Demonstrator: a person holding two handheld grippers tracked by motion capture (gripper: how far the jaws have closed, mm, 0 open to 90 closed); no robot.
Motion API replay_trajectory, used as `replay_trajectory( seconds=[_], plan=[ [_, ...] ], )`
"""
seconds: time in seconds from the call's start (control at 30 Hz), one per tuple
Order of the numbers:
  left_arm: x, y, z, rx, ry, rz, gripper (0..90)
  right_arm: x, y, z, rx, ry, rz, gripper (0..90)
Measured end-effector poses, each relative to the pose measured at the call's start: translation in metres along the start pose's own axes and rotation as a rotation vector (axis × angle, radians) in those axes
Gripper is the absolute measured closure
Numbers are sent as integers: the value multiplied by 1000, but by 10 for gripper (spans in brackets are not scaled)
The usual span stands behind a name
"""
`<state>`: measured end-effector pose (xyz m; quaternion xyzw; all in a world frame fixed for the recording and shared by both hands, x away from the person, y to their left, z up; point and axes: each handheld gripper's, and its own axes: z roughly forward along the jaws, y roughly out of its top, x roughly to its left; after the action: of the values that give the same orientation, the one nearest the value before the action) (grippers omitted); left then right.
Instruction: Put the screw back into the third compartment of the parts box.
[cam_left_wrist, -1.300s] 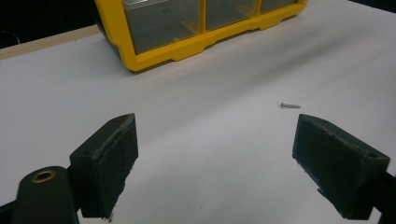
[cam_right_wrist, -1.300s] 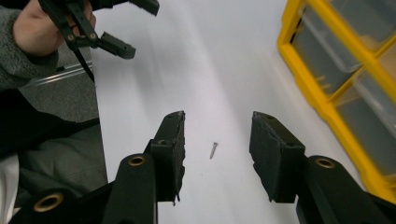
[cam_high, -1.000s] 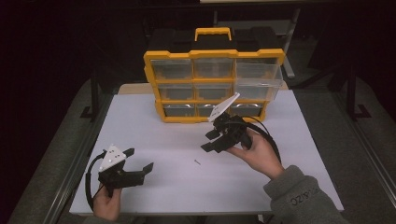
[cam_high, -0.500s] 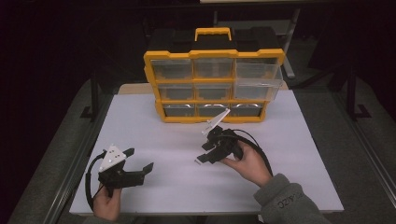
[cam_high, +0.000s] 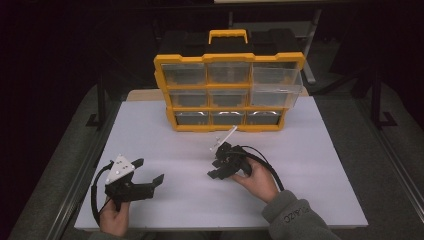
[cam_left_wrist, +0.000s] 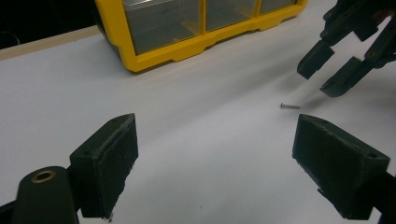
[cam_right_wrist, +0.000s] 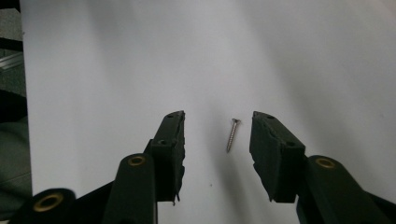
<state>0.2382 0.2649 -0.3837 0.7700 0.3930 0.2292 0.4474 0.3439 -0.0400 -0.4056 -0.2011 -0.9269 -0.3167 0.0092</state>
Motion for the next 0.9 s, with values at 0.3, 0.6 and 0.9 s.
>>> replay_trajectory(
  seconds=[0.3,0.6,0.9],
  plan=[
    [0,0,0,3,-1,3,138,-3,1,14,33,-5,45,601],
    [0,0,0,0,-1,2,138,-9,0,28,56,-11,66,676],
    [0,0,0,0,-2,0,138,-11,-1,32,59,-59,18,809]
  ],
)
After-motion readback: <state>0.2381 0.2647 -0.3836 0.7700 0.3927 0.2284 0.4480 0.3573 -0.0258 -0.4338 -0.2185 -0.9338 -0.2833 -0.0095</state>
